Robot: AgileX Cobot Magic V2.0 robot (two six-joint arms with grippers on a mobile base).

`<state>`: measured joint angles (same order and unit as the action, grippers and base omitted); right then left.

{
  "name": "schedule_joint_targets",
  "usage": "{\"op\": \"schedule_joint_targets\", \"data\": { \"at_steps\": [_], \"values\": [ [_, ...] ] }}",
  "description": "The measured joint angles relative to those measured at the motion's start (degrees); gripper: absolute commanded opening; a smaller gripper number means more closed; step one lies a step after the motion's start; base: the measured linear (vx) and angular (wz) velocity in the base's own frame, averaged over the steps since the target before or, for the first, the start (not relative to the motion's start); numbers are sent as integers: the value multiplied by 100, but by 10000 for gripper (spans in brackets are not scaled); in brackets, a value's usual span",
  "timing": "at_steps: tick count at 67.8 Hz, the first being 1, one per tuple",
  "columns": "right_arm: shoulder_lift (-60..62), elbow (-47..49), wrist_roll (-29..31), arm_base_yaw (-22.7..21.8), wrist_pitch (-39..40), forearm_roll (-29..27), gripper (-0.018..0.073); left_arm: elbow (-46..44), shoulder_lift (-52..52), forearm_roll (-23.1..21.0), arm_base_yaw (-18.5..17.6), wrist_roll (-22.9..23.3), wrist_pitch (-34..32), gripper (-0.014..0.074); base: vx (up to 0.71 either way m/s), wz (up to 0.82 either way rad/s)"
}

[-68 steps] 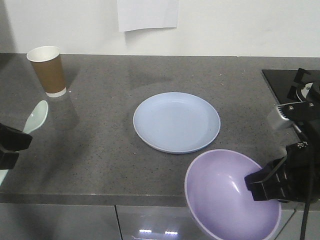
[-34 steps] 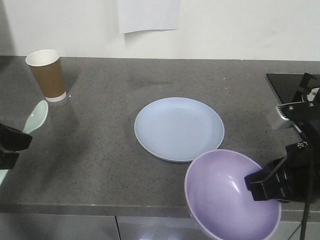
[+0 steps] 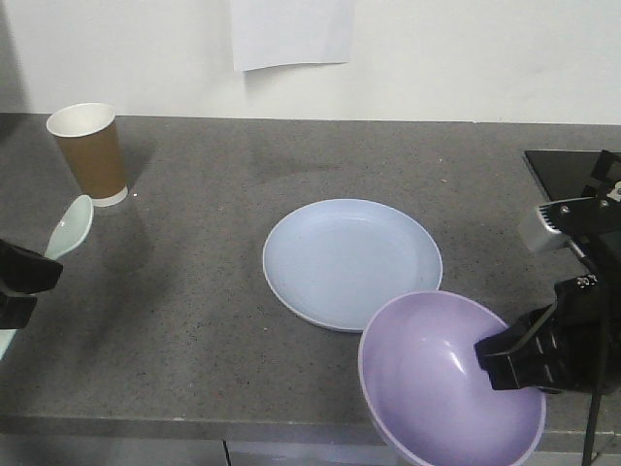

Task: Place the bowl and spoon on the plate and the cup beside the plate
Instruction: 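Drive the base forward until the blue plate is just ahead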

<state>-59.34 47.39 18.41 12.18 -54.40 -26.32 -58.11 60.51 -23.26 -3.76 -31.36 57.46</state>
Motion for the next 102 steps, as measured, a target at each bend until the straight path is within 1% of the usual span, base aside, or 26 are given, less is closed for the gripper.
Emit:
{"op": "schedule_joint_targets", "data": {
  "at_steps": [102],
  "values": [
    [0,0,0,0,0,0,-1,0,0,0,0,0,0,65,3,1]
  ]
}}
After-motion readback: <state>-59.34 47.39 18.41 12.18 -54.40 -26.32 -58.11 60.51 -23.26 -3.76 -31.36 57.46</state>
